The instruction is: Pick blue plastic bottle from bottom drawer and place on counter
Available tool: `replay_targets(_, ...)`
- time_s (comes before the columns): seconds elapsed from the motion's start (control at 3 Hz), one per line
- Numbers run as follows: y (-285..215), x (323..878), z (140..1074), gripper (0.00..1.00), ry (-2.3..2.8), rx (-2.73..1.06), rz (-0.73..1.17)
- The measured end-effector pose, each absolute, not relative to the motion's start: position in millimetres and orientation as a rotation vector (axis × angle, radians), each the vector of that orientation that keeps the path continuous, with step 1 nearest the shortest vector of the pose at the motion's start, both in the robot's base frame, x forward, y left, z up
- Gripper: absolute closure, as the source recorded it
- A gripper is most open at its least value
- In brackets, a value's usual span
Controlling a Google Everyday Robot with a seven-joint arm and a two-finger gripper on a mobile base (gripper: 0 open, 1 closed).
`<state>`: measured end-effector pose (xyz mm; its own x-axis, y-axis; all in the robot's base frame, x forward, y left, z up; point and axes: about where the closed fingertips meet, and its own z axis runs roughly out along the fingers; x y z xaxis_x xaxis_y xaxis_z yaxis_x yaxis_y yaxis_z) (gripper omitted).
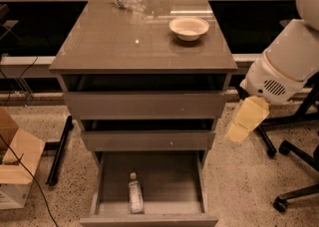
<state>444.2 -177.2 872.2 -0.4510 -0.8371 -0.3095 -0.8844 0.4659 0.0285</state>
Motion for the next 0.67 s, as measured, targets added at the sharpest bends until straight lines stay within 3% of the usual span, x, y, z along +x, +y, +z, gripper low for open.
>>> replay_targets(0.67,-120,464,773,0.0,2.635,-1.275,0.539)
